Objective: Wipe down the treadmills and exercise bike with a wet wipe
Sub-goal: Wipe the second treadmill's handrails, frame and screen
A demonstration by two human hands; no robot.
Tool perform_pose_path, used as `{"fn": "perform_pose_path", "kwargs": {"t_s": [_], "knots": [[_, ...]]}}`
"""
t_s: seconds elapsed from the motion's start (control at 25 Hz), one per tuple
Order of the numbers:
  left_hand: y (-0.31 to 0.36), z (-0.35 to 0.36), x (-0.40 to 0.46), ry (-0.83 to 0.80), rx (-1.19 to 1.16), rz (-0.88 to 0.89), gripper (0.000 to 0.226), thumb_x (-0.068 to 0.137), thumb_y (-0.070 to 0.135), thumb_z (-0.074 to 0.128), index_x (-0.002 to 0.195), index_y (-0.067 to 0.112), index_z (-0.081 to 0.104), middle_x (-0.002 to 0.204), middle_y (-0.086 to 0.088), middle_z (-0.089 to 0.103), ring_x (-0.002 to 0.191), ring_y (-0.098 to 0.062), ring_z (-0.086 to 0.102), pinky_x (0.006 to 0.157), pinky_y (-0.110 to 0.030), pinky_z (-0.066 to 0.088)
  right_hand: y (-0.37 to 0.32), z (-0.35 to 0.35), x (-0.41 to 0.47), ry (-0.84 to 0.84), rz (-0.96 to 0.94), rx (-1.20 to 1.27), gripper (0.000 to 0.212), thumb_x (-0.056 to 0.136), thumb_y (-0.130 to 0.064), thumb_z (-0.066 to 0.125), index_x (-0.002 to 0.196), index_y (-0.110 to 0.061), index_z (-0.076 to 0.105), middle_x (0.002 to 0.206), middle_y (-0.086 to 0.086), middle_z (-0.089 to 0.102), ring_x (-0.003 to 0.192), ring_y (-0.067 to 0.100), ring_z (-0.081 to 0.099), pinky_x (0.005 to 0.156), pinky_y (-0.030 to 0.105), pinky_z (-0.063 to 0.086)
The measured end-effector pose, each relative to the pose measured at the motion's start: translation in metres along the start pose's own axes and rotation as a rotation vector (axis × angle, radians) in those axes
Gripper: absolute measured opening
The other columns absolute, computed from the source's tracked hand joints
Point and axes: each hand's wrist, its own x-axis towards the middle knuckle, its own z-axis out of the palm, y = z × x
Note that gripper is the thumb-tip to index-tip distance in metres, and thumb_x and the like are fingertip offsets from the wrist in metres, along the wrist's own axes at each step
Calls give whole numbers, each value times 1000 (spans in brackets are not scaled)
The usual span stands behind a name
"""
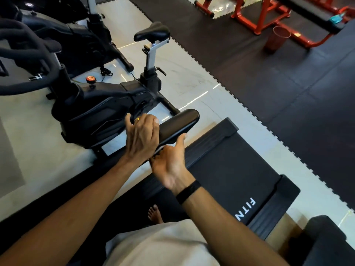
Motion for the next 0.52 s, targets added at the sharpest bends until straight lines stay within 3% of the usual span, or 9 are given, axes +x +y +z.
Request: {"fn": "perform_pose_path", "kwargs": {"t_s": [0.08,0.16,0.28,0.36,0.44,0.52], "knots": [[-2,0,1,13,-7,-32,43,103,28,26,91,9,63,91,-5,67,83,-28,62,110,-60,25,-7,4,-6,1,6,44,110,87,-86,24,125,12,58,97,11,55,92,19,56,114,34,38],[-5,-2,1,7,-28,-49,42,102,28,27,91,10,63,92,-4,68,84,-27,61,109,-58,27,-22,-2,4,98,-79,46,88,91,-81,20,100,-2,59,93,10,58,90,15,58,106,32,41],[-6,-4,2,-36,-179,-10,27,96,21,42,90,8,65,89,-5,68,81,-28,62,94,-49,42,-16,-12,13,164,-87,-23,86,96,-74,12,126,-9,59,133,12,63,121,16,58,108,27,40],[-14,-8,0,-116,-290,60,22,91,16,48,91,7,67,90,-5,69,82,-27,64,80,-44,51,12,-4,-3,87,31,-116,96,93,-78,10,140,-7,54,130,7,64,120,16,57,97,23,45],[-30,-19,-8,-193,-297,142,24,90,17,47,93,7,68,94,-5,69,87,-26,66,78,-44,53,27,9,-25,8,132,-124,101,90,-82,14,137,-3,56,111,5,66,104,16,59,85,22,47],[-50,-33,-16,-228,-261,187,29,89,22,45,95,7,69,97,-5,69,90,-26,66,81,-46,53,21,9,-31,14,120,-84,103,89,-82,16,130,3,58,112,12,70,104,22,64,96,29,50]]}}
